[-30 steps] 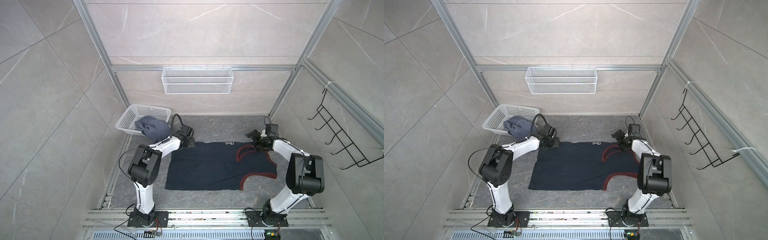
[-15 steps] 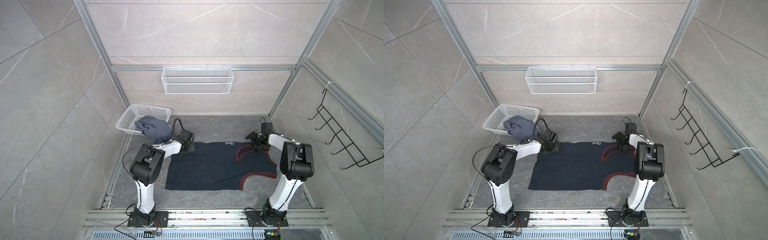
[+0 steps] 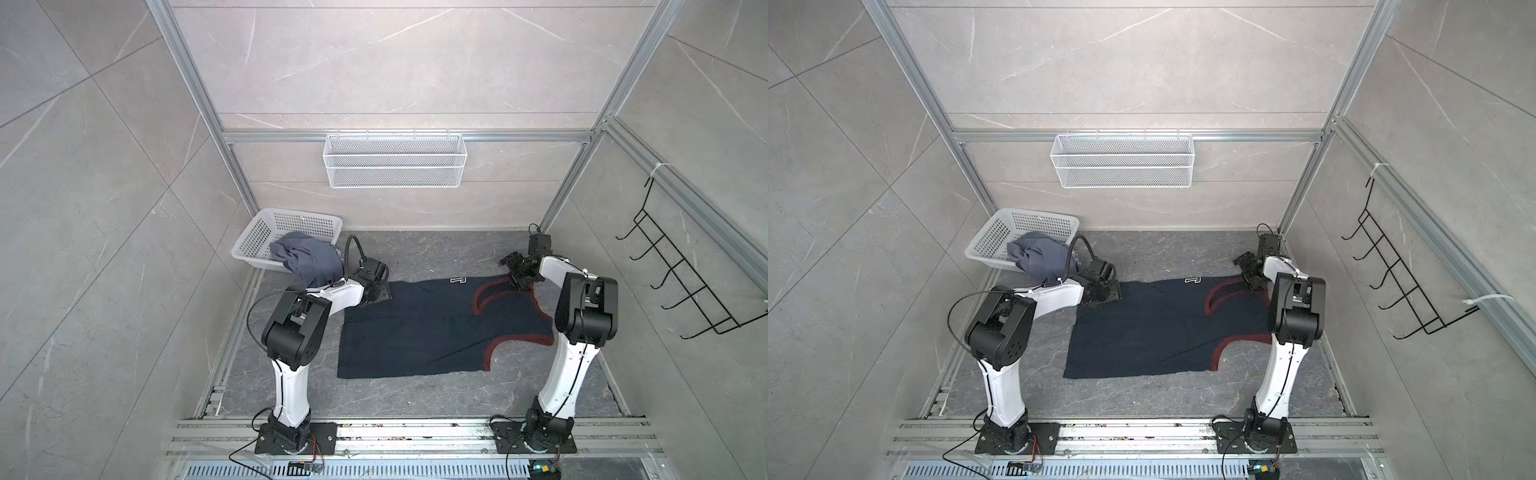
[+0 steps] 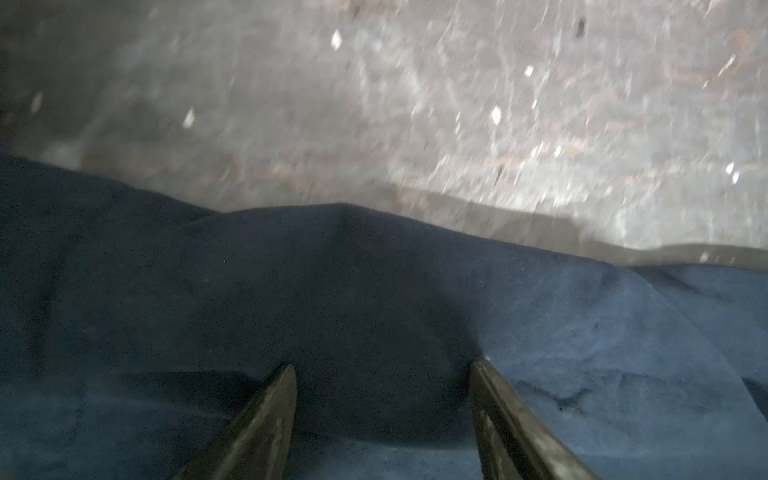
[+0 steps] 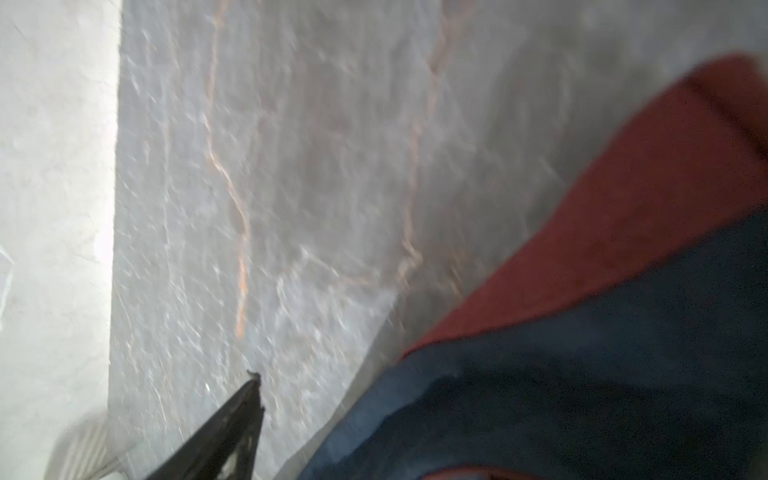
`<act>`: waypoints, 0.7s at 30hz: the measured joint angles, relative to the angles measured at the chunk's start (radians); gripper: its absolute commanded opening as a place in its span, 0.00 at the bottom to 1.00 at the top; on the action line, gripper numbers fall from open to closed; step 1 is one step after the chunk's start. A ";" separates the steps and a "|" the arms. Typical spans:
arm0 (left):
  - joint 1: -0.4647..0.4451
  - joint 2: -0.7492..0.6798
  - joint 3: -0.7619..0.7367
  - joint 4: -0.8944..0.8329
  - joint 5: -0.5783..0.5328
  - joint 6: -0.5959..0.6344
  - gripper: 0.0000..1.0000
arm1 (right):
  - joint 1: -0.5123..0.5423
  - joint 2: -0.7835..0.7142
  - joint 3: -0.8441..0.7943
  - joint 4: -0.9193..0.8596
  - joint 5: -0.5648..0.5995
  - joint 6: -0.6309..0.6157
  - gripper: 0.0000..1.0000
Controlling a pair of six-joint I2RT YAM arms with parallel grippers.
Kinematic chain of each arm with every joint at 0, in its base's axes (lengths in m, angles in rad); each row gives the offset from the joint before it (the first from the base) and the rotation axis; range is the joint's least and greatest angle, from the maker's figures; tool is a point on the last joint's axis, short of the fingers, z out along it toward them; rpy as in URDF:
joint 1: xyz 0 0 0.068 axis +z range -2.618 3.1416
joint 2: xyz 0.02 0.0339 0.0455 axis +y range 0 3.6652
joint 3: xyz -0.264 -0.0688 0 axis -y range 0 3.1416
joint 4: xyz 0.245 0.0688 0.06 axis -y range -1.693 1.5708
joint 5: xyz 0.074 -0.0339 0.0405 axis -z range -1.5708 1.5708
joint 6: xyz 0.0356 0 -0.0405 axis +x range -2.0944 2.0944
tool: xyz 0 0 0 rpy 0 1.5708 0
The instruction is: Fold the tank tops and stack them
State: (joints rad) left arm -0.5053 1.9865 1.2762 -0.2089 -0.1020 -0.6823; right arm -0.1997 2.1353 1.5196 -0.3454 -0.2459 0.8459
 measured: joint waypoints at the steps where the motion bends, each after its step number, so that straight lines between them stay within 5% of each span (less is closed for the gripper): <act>1: 0.000 0.008 0.011 0.000 0.000 -0.002 0.69 | 0.000 -0.002 -0.005 0.005 0.000 0.000 0.79; 4: 0.000 0.010 0.014 -0.003 -0.002 -0.007 0.70 | 0.000 -0.031 -0.050 0.031 0.018 -0.001 0.77; 11: -0.001 -0.022 -0.029 -0.001 -0.024 -0.008 0.70 | -0.001 -0.135 -0.202 0.024 0.085 -0.002 0.50; 21: -0.001 -0.043 -0.058 0.001 -0.026 -0.008 0.70 | -0.005 -0.141 -0.214 0.008 0.146 -0.023 0.22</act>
State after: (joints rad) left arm -0.5064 1.9434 1.2182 -0.2081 -0.1280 -0.6903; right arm -0.2043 1.9942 1.3056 -0.3370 -0.1001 0.8234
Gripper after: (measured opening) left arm 0.697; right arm 0.258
